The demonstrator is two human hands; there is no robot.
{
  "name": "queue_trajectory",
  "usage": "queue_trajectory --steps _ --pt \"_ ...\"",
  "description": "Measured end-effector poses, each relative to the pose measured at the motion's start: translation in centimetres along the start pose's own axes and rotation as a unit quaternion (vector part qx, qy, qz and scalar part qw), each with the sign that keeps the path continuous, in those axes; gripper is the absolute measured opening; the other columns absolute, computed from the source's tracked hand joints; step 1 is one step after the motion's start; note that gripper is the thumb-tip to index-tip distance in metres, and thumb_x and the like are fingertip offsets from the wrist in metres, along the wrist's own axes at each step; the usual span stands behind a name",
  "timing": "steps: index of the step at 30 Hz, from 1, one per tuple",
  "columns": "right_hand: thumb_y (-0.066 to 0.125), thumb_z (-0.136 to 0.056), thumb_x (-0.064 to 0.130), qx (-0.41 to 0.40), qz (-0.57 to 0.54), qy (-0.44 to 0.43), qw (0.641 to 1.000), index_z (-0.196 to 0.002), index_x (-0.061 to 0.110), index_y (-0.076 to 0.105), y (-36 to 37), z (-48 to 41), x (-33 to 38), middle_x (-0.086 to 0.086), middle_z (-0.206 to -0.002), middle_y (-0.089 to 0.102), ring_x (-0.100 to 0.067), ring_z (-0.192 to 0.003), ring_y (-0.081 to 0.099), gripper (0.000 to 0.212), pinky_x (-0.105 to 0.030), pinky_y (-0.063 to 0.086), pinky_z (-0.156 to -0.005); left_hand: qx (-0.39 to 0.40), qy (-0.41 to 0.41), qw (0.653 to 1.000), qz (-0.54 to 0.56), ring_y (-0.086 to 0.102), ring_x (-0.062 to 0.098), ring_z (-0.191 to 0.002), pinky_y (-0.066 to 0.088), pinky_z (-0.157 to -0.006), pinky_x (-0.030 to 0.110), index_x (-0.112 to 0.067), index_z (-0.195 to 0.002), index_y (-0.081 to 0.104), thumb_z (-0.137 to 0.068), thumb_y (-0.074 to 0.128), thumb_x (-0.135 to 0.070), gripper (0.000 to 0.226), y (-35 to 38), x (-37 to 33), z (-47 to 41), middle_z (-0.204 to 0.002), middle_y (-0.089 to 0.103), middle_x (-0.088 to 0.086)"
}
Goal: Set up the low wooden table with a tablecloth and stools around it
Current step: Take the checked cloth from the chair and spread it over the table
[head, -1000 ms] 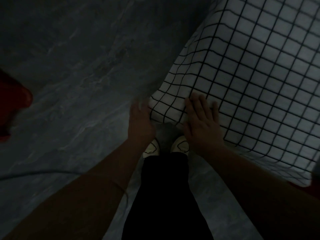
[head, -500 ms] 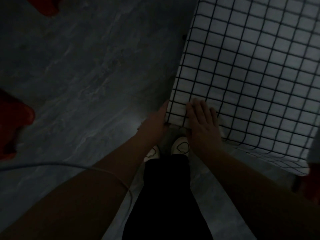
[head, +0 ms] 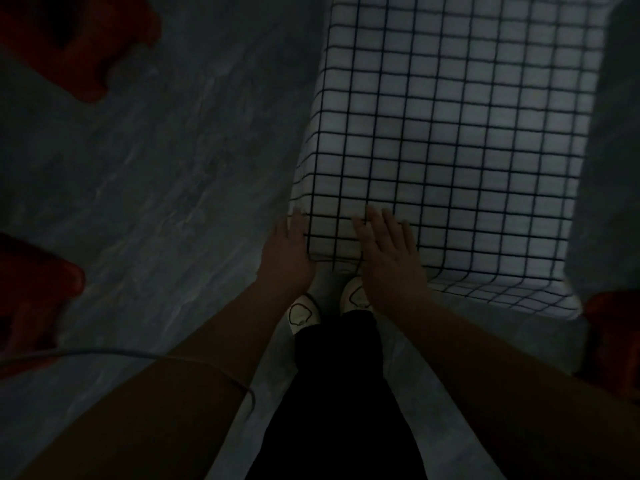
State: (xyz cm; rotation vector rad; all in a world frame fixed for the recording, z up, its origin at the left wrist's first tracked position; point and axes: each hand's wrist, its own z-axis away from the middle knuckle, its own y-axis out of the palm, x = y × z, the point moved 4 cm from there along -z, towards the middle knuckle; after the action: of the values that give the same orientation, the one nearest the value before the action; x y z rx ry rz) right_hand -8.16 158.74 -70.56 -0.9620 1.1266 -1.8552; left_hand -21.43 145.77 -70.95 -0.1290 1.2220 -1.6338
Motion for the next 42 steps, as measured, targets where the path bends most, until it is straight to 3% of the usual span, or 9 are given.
queue_trajectory --steps 3,7,13,16,22,30,34,38,42 --pt "0.063 -0.086 0.018 0.024 0.001 0.054 0.998 -0.158 0.022 0.001 -2.2 2.9 -2.6 -0.005 -0.166 -0.007 -0.025 -0.151 -0.014 0.095 -0.048 -0.006 -0.122 0.009 0.036 0.995 -0.09 0.008 0.037 -0.149 0.004 -0.122 0.046 -0.014 -0.158 0.004 -0.092 0.057 -0.025 0.086 -0.7 -3.0 1.1 -0.163 0.007 0.023" --pt "0.056 -0.093 0.018 0.031 0.011 0.113 0.993 -0.158 0.02 0.006 -3.7 6.5 -7.6 -0.007 -0.166 0.001 -0.027 -0.152 -0.004 0.082 -0.047 -0.004 -0.121 0.052 0.148 0.978 -0.14 -0.008 0.031 -0.152 0.0 -0.123 0.045 -0.023 -0.158 0.006 -0.094 0.054 -0.023 0.08 0.8 -8.5 1.4 -0.166 0.0 0.012" --pt "0.074 -0.082 0.039 0.049 0.038 0.127 0.99 -0.158 0.022 0.006 -2.2 8.7 -16.3 -0.008 -0.166 0.002 -0.029 -0.152 -0.001 0.103 -0.055 0.009 -0.121 0.061 0.228 0.952 -0.195 -0.01 0.031 -0.152 -0.005 -0.121 0.054 -0.029 -0.158 0.01 -0.093 0.058 -0.044 0.081 7.0 -14.4 -0.2 -0.167 0.001 0.005" --pt "0.077 -0.079 0.035 0.042 0.046 0.092 0.994 -0.158 0.022 0.01 -1.0 8.1 -18.8 -0.01 -0.166 0.005 -0.032 -0.152 0.003 0.104 -0.056 0.013 -0.12 0.052 0.241 0.942 -0.229 -0.012 0.031 -0.151 -0.006 -0.118 0.06 -0.031 -0.157 0.006 -0.09 0.059 -0.052 0.088 10.4 -15.8 -1.0 -0.167 -0.002 0.006" --pt "0.074 -0.08 0.027 -0.029 0.029 0.072 0.997 -0.154 0.022 0.03 -0.1 7.7 -20.7 -0.006 -0.162 0.026 -0.027 -0.149 0.021 0.086 -0.049 0.019 -0.117 -0.024 0.197 0.953 -0.23 0.005 0.03 -0.152 0.002 -0.119 0.059 -0.031 -0.155 0.024 -0.089 0.064 -0.041 0.078 12.5 -16.5 -1.6 -0.165 0.015 0.007" --pt "0.073 -0.081 0.021 -0.057 0.02 0.059 0.996 -0.153 0.025 0.03 0.9 7.7 -21.3 -0.005 -0.161 0.026 -0.026 -0.148 0.017 0.084 -0.043 0.008 -0.114 -0.096 0.168 0.952 -0.236 0.009 0.03 -0.151 0.009 -0.118 0.063 -0.025 -0.153 0.032 -0.085 0.068 -0.036 0.077 13.3 -16.7 -1.1 -0.163 0.02 0.01" --pt "0.065 -0.085 0.018 -0.056 -0.016 0.038 0.998 -0.157 0.02 0.023 -0.3 9.0 -21.1 -0.009 -0.165 0.01 -0.028 -0.152 0.003 0.084 -0.049 0.006 -0.121 -0.08 0.166 0.956 -0.228 0.0 0.034 -0.152 0.003 -0.116 0.067 -0.027 -0.158 0.016 -0.085 0.067 -0.033 0.089 13.7 -19.1 -0.5 -0.165 0.008 0.014" --pt "0.061 -0.08 0.014 -0.06 -0.052 0.092 0.993 -0.158 0.02 0.021 -2.1 10.9 -23.7 -0.009 -0.166 0.006 -0.03 -0.153 0.002 0.088 -0.055 0.009 -0.121 -0.032 0.227 0.947 -0.227 0.003 0.036 -0.152 0.007 -0.116 0.068 -0.026 -0.156 0.02 -0.084 0.063 -0.034 0.084 14.7 -23.3 -0.4 -0.165 0.012 0.014" --pt "0.057 -0.083 0.03 -0.012 -0.069 0.139 0.988 -0.159 0.027 0.005 -2.1 12.2 -27.9 -0.012 -0.166 -0.003 -0.036 -0.151 0.005 0.092 -0.052 0.018 -0.12 0.01 0.241 0.944 -0.225 -0.001 0.036 -0.152 0.002 -0.117 0.067 -0.028 -0.157 0.012 -0.088 0.04 -0.046 0.077 16.2 -27.2 -1.1 -0.165 0.009 0.013"
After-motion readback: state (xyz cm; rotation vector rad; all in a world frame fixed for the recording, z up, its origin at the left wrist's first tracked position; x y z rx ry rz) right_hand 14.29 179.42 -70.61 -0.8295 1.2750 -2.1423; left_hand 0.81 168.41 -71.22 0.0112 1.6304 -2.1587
